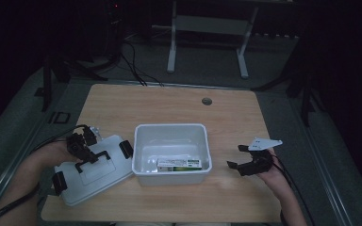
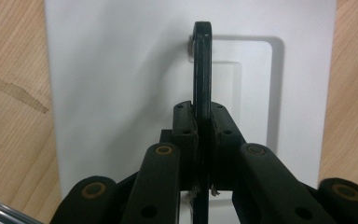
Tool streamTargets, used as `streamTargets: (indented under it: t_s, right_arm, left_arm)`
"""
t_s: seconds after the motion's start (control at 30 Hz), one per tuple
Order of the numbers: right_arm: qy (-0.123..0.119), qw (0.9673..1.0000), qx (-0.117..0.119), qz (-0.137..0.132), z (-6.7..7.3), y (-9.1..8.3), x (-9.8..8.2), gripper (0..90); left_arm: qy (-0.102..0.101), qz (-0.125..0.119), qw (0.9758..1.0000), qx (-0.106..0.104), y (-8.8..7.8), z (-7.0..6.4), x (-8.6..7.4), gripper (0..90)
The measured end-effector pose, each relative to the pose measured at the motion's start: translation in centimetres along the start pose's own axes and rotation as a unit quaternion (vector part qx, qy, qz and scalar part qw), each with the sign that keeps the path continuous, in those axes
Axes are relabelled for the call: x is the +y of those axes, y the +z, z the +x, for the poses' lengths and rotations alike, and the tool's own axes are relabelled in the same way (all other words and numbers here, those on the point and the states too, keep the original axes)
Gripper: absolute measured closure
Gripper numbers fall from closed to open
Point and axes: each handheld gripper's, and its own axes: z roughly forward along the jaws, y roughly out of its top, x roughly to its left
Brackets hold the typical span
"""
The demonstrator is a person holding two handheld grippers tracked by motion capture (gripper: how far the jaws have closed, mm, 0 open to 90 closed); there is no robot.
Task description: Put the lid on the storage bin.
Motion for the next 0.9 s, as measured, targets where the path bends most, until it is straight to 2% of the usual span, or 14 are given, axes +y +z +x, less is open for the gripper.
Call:
streamTargets:
  t_s: [0.23,0.5,0.67,0.9]
  right_arm:
    - [0.008,1.0000,-0.001,-0.004,0.1,0.0,-0.8,13.8]
    - [0.015,0.9999,-0.002,-0.008,-0.1,-0.4,-1.1,13.8]
    - [0.013,0.9998,0.000,-0.013,0.1,-0.6,-1.1,13.7]
    - [0.013,0.9998,0.002,-0.014,0.2,-0.5,-1.2,13.8]
  left_arm:
    - [0.004,0.003,1.0000,-0.001,-0.5,0.1,-0.6,83.3]
    - [-0.003,-0.014,0.9999,0.010,-2.4,-0.4,-1.5,83.4]
    - [-0.008,-0.013,0.9998,0.011,-3.4,-0.8,-1.8,83.3]
    - [-0.004,-0.015,0.9998,0.016,-4.8,-1.1,-2.1,83.3]
